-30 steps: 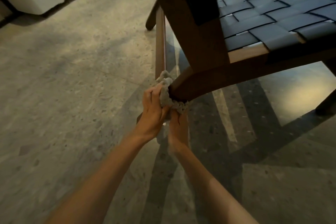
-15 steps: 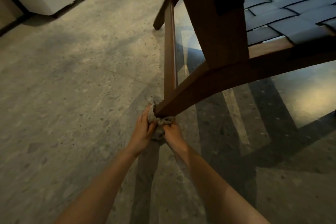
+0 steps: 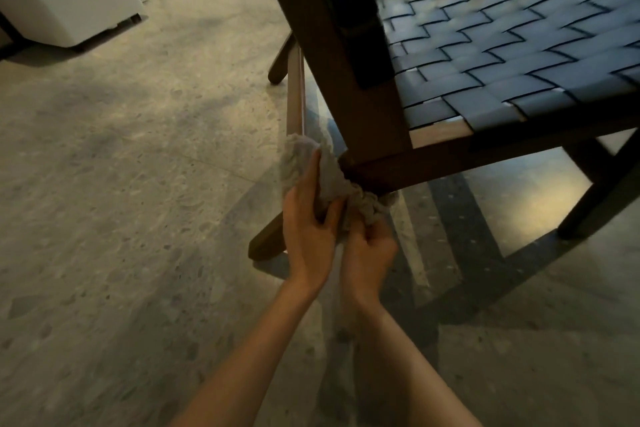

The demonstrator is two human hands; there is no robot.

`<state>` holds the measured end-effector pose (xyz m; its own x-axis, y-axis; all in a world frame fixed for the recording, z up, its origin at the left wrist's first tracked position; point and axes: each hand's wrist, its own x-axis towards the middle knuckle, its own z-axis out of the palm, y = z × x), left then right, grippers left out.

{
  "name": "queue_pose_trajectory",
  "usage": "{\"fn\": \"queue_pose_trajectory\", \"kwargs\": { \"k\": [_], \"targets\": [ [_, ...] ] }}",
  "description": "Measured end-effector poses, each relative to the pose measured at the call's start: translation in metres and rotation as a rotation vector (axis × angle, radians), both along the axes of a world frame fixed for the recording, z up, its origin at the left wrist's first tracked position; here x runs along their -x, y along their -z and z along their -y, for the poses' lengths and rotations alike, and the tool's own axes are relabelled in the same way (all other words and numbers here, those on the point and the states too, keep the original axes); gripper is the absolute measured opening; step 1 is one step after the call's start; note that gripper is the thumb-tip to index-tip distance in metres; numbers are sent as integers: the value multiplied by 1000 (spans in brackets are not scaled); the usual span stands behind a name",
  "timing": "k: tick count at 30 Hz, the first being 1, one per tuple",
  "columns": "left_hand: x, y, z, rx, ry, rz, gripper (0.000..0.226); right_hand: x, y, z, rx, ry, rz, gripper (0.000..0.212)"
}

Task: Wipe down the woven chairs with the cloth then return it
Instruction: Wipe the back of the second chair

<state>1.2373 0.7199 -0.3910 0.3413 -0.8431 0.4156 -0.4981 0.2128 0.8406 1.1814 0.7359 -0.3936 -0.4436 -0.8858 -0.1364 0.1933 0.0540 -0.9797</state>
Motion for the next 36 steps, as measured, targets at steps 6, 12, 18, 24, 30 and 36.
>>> {"fn": "queue_pose_trajectory", "kwargs": {
  "k": [6, 12, 18, 24, 30, 36],
  "targets": [
    [42, -49, 8, 42, -34, -202, 49, 23, -45, -9, 206, 66, -87, 37],
    [38, -68, 8, -48, 42, -351, 48, 56, -77, 11, 361, -54, -680, 47],
    [31, -82, 6, -65, 63, -432, 38, 78, -114, 34, 313, -381, -780, 28],
    [33, -117, 6, 16, -57, -493, 26, 65, -146, 31, 441, -400, -628, 36],
    [20, -161, 11, 212, -119, -504, 40, 42, -181, 28, 528, -298, -520, 35],
    [1, -208, 15, 312, -138, -539, 42, 17, -224, 33, 690, -200, -542, 36]
  ]
}}
